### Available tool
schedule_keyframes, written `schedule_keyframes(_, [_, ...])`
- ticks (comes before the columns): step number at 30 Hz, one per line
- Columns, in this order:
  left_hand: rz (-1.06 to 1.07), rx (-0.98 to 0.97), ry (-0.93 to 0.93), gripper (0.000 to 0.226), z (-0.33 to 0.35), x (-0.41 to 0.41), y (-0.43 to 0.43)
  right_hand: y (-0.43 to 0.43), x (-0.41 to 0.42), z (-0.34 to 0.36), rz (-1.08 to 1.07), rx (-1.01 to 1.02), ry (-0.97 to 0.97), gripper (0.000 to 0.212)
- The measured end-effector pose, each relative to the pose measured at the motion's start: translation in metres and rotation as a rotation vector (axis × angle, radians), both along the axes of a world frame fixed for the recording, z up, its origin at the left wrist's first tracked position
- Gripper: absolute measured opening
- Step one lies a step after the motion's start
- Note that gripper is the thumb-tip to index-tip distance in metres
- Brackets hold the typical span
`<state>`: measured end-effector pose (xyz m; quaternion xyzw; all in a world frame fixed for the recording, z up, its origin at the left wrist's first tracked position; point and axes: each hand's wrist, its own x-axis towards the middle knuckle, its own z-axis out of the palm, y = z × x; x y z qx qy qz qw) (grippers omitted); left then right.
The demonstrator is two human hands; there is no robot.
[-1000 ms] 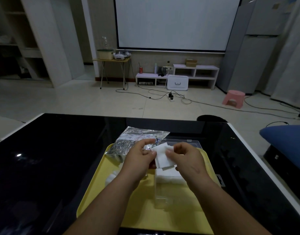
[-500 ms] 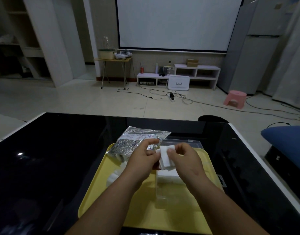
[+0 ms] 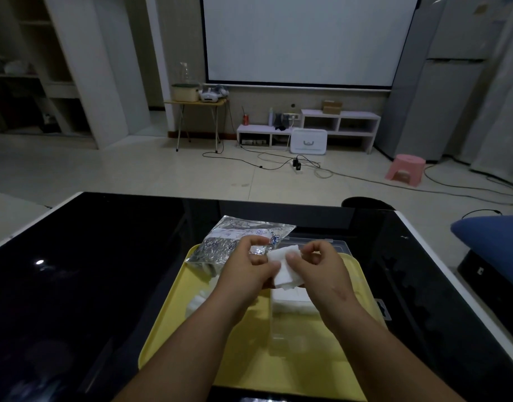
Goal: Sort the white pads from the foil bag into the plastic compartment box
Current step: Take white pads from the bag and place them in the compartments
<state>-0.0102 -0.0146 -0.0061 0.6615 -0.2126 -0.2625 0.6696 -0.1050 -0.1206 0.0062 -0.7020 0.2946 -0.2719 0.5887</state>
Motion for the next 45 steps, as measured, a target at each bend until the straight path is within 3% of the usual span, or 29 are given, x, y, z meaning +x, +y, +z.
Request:
schedule_keyframes(4, [-0.016, 0.053, -0.041, 0.035, 0.002, 0.002, 0.006, -0.003, 0.0, 0.001, 0.06, 0.044, 0.055, 0.027])
schedule_keyframes(12, [0.04, 0.172, -0.116, 0.017, -0.002, 0.021, 0.031, -0.007, 0.002, -0.006, -0.024, -0.013, 0.083, 0.026])
schedule_keyframes(19, [0.0, 0.535, -0.494, 0.041, 0.002, 0.054, 0.064, -0.006, 0.002, -0.01, 0.021, -0.037, 0.111, 0.022])
schedule_keyframes(27, [-0.194, 0.921, -0.76, 0.01, 0.0, 0.048, 0.081, 0.0, -0.001, -0.009, 0.036, -0.036, 0.143, 0.019])
schedule_keyframes(30, [-0.21, 1.02, -0.881, 0.011, -0.003, 0.044, 0.086, 0.003, -0.003, -0.009, 0.038, -0.023, 0.143, 0.019])
schedule_keyframes(40, [-0.216, 1.233, -1.104, 0.025, -0.013, 0.04, 0.086, 0.004, -0.01, -0.009, 0.04, -0.017, 0.138, 0.019])
schedule_keyframes(43, [-0.216, 1.211, -1.145, 0.021, -0.013, 0.041, 0.084, 0.004, -0.011, -0.009, 0.045, -0.016, 0.128, 0.019])
schedule_keyframes(45, [-0.194, 1.12, -1.044, 0.013, -0.011, 0.044, 0.084, 0.003, -0.01, -0.009, 0.047, -0.01, 0.124, 0.02])
